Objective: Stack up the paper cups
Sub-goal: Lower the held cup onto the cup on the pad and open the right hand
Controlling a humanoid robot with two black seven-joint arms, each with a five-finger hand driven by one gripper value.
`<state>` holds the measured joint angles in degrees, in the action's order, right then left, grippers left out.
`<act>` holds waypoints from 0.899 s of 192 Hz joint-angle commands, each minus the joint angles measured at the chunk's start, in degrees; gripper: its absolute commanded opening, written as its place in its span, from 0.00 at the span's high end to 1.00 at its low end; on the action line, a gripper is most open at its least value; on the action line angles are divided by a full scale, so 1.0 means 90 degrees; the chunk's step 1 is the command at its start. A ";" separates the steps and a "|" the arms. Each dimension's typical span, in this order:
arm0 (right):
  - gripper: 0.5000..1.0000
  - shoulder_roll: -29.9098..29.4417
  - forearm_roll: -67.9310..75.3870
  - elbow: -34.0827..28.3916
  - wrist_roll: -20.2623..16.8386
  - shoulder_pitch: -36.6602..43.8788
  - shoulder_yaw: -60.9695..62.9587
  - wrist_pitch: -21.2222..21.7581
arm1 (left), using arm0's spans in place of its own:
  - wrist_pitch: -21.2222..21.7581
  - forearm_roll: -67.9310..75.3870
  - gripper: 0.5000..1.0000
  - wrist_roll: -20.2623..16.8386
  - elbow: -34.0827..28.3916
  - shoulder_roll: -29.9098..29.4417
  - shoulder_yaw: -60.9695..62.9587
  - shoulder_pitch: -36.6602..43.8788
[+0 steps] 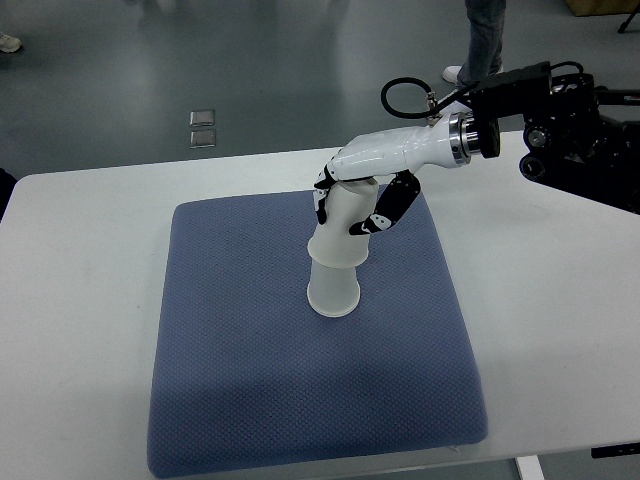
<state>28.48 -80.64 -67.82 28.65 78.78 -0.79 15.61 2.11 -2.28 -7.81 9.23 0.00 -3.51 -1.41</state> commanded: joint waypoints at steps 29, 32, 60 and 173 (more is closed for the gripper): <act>0.89 -0.0020 -0.0054 0.0006 0.0000 -0.0081 0.0000 -0.0065 | 0.0000 0.0000 0.00 -0.0001 0.0000 0.0000 0.0000 0.0000; 0.89 -0.0040 -0.0054 0.0006 0.0000 -0.0101 0.0000 -0.0075 | 0.0000 0.0000 0.00 -0.0001 0.0000 0.0000 0.0000 0.0000; 0.89 -0.0079 -0.0122 0.0006 0.0000 -0.0121 0.0000 -0.0143 | 0.0000 0.0000 0.00 -0.0001 0.0000 0.0000 0.0000 0.0000; 0.88 -0.0264 -0.0493 0.0338 -0.0010 -0.0384 -0.0019 -0.0416 | 0.0000 0.0000 0.00 -0.0001 0.0000 0.0000 0.0010 0.0000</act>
<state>26.34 -84.89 -65.35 28.63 75.52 -0.95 12.20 2.11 -2.28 -7.84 9.23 0.00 -3.50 -1.41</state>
